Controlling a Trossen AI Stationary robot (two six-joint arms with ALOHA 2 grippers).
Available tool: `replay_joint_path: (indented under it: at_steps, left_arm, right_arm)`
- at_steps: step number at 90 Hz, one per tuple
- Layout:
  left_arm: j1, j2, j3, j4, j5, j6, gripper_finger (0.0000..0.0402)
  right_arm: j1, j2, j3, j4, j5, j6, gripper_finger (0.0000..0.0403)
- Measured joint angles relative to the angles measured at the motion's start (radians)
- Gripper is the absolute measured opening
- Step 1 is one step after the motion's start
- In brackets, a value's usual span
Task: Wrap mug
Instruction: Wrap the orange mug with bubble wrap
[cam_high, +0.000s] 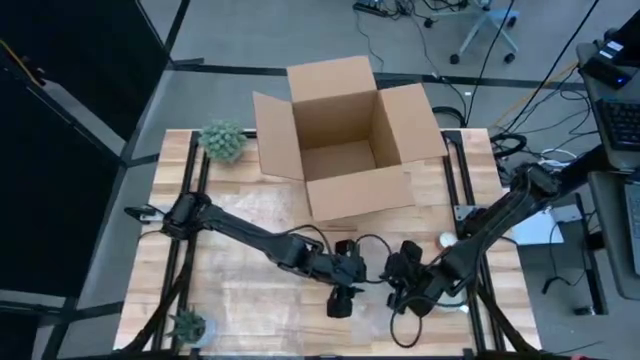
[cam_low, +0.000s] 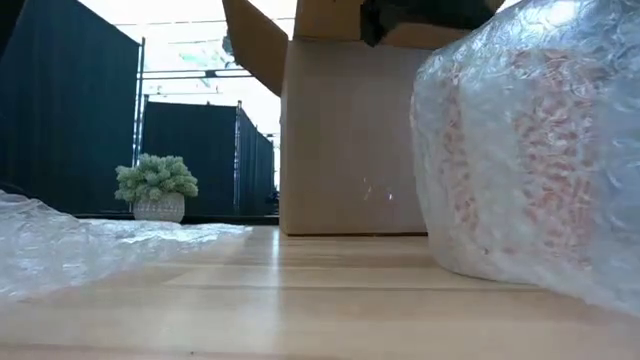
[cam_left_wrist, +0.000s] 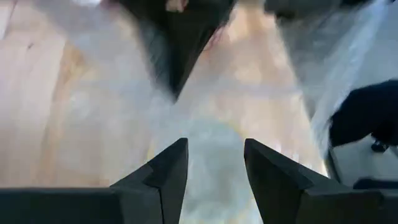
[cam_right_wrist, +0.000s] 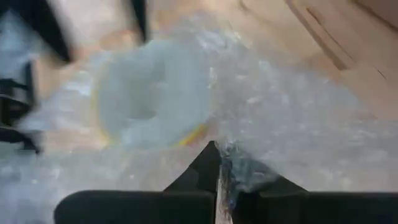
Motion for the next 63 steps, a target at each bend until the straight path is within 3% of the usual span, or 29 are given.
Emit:
replay_joint_path:
  at_steps: [23,30,63]
  left_arm:
    - [-0.05,-0.029,-0.008,-0.237,-0.129,-0.081,0.0146]
    - [-0.064,-0.019,-0.032,-0.217,-0.17,-0.081,0.0146]
    - [-0.057,-0.012,-0.128,-0.021,-0.168,-0.082,0.0146]
  right_arm:
    - [-0.016,-0.027,0.0,0.127,0.004,-0.089,0.0]
    - [-0.03,-0.021,0.001,0.146,0.004,-0.107,0.0]
    - [-0.061,-0.02,0.002,0.187,-0.003,-0.16,0.0]
